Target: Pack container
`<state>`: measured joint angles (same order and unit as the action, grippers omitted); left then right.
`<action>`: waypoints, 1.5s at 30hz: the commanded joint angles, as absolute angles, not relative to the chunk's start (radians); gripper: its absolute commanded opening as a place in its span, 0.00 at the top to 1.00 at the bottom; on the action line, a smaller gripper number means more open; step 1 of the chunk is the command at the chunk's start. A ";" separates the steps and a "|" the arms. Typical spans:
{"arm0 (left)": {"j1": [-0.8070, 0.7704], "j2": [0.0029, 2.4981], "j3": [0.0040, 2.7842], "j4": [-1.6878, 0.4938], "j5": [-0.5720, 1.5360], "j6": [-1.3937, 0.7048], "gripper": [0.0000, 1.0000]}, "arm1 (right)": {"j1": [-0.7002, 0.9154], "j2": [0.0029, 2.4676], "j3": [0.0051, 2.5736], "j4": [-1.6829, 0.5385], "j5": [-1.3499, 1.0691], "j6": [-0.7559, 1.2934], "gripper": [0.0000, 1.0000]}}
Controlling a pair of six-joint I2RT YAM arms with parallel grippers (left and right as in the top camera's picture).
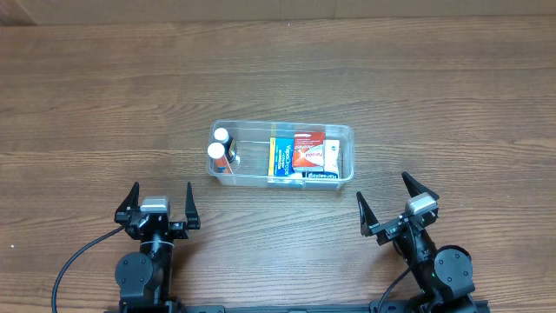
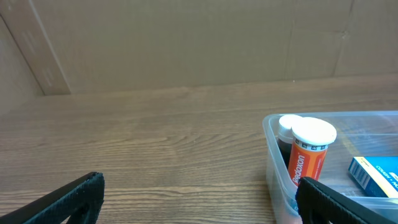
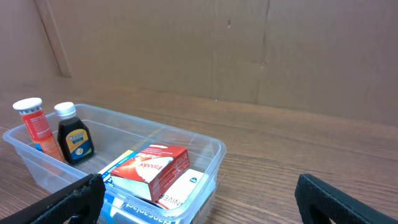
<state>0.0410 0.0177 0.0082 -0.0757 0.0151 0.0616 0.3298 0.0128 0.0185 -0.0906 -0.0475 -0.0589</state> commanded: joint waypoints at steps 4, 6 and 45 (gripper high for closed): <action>0.045 0.005 0.005 -0.077 0.018 0.075 0.00 | 0.318 0.003 0.010 -0.084 -0.047 -0.056 0.00; 0.045 0.005 0.005 -0.077 0.018 0.075 0.00 | 0.314 0.003 0.010 -0.084 -0.047 -0.056 0.00; 0.045 0.005 0.005 -0.077 0.018 0.075 0.00 | 0.124 0.003 0.010 -0.084 -0.047 -0.056 0.00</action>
